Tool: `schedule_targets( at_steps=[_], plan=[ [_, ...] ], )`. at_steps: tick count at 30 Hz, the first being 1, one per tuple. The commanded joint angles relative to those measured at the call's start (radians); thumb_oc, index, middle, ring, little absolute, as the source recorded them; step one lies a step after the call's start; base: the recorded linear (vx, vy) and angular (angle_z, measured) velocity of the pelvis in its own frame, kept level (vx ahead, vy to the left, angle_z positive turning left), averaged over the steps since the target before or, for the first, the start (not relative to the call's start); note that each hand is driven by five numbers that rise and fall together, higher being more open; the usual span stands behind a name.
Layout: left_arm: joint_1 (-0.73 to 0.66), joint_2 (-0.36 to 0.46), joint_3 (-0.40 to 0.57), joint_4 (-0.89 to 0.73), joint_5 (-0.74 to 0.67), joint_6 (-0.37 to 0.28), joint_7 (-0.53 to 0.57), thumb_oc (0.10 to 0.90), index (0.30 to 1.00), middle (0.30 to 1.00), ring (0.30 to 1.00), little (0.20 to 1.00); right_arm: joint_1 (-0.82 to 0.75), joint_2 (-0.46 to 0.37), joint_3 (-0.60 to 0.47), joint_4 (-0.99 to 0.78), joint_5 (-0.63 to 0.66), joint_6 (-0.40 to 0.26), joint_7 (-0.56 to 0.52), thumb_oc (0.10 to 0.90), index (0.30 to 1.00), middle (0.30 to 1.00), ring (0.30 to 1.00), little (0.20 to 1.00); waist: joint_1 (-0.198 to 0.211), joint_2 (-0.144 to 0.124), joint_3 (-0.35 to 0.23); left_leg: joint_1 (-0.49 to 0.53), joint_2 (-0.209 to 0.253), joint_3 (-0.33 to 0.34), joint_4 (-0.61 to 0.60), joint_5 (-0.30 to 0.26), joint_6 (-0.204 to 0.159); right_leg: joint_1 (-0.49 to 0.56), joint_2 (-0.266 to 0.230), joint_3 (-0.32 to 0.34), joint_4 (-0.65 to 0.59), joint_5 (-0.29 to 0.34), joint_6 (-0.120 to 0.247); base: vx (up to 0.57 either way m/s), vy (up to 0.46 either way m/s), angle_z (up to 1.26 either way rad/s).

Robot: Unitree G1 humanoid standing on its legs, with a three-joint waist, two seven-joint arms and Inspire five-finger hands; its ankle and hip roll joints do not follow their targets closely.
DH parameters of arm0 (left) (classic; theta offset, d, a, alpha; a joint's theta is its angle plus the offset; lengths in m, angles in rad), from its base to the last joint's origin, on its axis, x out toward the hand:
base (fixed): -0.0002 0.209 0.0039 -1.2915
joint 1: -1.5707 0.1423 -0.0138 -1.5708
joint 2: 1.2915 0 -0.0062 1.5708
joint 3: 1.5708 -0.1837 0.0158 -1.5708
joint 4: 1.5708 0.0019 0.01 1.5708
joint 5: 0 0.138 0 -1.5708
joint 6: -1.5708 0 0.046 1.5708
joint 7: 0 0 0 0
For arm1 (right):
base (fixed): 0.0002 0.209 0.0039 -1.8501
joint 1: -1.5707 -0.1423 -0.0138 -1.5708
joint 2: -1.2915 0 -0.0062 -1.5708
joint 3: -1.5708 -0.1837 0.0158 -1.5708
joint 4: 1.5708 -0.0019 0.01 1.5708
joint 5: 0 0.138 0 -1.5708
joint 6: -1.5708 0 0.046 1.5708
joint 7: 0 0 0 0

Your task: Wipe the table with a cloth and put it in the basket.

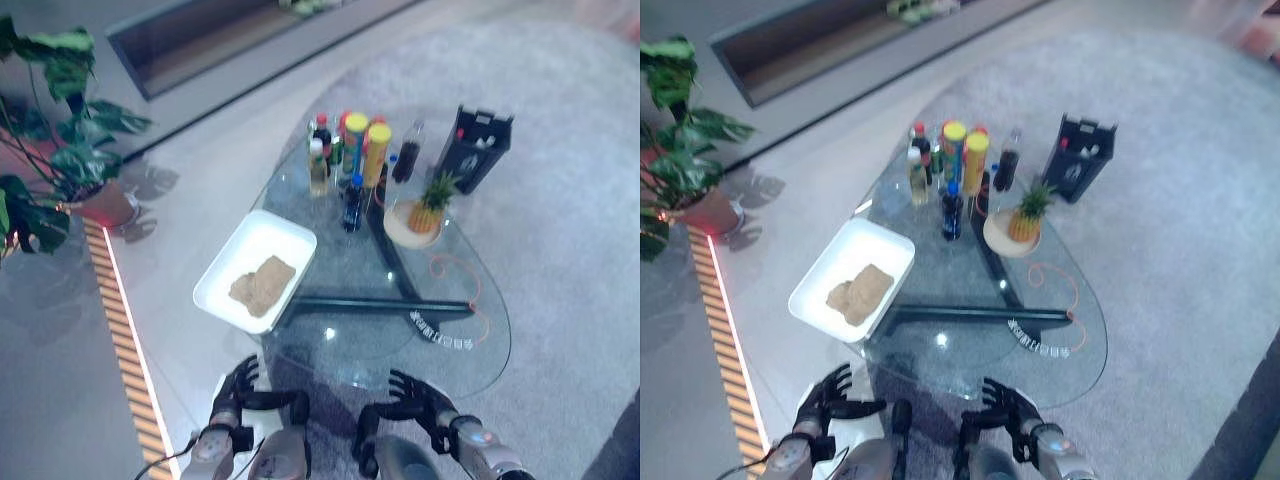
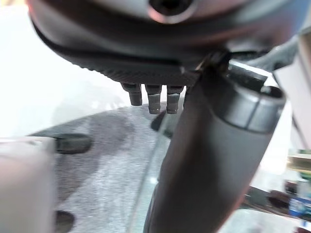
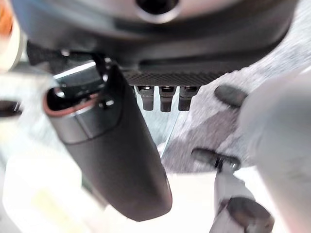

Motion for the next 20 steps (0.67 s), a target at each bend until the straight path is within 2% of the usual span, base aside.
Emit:
schedule_targets(
  at_steps=[1, 6, 10, 20],
  plan=[
    [-0.040, 0.008, 0.009, 0.100, 0.035, 0.020, -0.041, 0.800, 0.900, 0.900, 0.900, 0.900, 0.009, 0.018, -0.004, 0.088, -0.062, -0.001, -0.022, 0.800, 0.900, 0.900, 0.900, 0.900, 0.004, -0.022, -0.058, 0.027, -0.034, 0.006, 0.025, -0.078, 0.003, 0.043, -0.024, 0.033, -0.026, 0.034, 0.037, 0.06, -0.022, 0.04],
    [-0.052, -0.006, 0.011, 0.243, 0.061, 0.044, -0.053, 0.800, 0.900, 0.900, 0.900, 0.900, 0.005, 0.046, -0.056, 0.227, -0.015, 0.038, -0.041, 0.800, 0.900, 0.900, 0.900, 0.900, -0.013, -0.008, -0.096, 0.062, -0.028, 0.016, 0.000, -0.080, 0.000, 0.071, -0.026, 0.043, -0.059, 0.041, 0.042, 0.02, -0.001, -0.01],
    [-0.051, -0.030, 0.046, 0.324, 0.013, 0.056, -0.067, 0.800, 0.900, 0.900, 0.900, 0.900, 0.009, 0.060, -0.116, 0.320, -0.023, 0.031, -0.040, 0.800, 0.900, 0.900, 0.900, 0.900, -0.026, 0.005, -0.124, 0.089, -0.023, 0.029, -0.023, -0.082, -0.001, 0.091, -0.030, 0.053, -0.089, 0.051, 0.048, 0.05, 0.008, -0.06],
    [-0.055, -0.052, 0.035, 0.348, 0.049, 0.047, -0.078, 0.800, 0.900, 0.900, 0.900, 0.900, 0.013, 0.072, -0.140, 0.390, -0.032, 0.039, -0.050, 0.800, 0.900, 0.900, 0.900, 0.900, -0.040, 0.020, -0.148, 0.114, -0.014, 0.043, -0.046, -0.089, 0.002, 0.103, -0.034, 0.054, -0.094, 0.047, 0.053, 0.05, 0.001, -0.05]
  ],
)
